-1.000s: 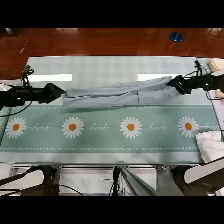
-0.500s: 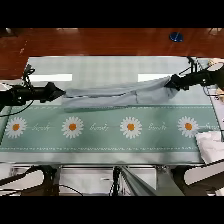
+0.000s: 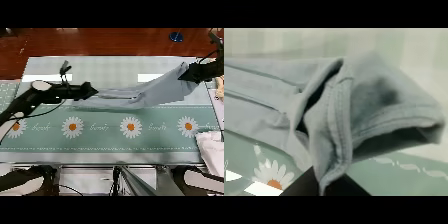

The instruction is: Fold the shirts.

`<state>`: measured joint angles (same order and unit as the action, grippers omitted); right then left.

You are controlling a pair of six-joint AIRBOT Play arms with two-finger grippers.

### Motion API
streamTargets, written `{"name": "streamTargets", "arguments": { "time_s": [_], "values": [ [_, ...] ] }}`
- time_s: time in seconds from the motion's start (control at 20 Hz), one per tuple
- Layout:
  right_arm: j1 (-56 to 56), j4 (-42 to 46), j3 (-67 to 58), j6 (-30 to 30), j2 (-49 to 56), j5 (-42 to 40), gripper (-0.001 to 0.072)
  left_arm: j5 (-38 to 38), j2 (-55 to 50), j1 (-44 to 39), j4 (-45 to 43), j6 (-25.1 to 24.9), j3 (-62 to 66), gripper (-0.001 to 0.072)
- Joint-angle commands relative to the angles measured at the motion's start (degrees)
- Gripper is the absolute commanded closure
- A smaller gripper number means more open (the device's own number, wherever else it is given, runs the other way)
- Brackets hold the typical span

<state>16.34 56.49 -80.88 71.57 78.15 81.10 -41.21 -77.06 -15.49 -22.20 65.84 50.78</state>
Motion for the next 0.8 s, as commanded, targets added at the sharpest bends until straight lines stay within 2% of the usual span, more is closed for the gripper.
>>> {"name": "streamTargets", "arguments": {
  "time_s": [0.0, 0.35, 0.55, 0.75],
  "values": [
    [0.0, 3.1, -0.1, 3.1, -5.3, 4.3, 0.0694, 13.7, -1.3, -13.1, 0.9, 4.2, 0.8, 0.0685],
    [-0.1, 1.9, -0.1, 5.4, -10.0, 9.4, 0.0694, 14.2, -14.6, -24.7, 0.9, 4.6, 15.7, 0.0686],
    [-0.1, 1.9, -0.1, 5.8, -11.8, 10.0, 0.0694, 11.6, -23.2, -25.7, 0.8, 5.9, 23.3, 0.0686],
    [-0.1, 1.5, -0.1, 6.2, -13.4, 9.9, 0.0694, 5.3, -29.5, -26.3, 0.9, 8.4, 26.5, 0.0686]
  ]
}}
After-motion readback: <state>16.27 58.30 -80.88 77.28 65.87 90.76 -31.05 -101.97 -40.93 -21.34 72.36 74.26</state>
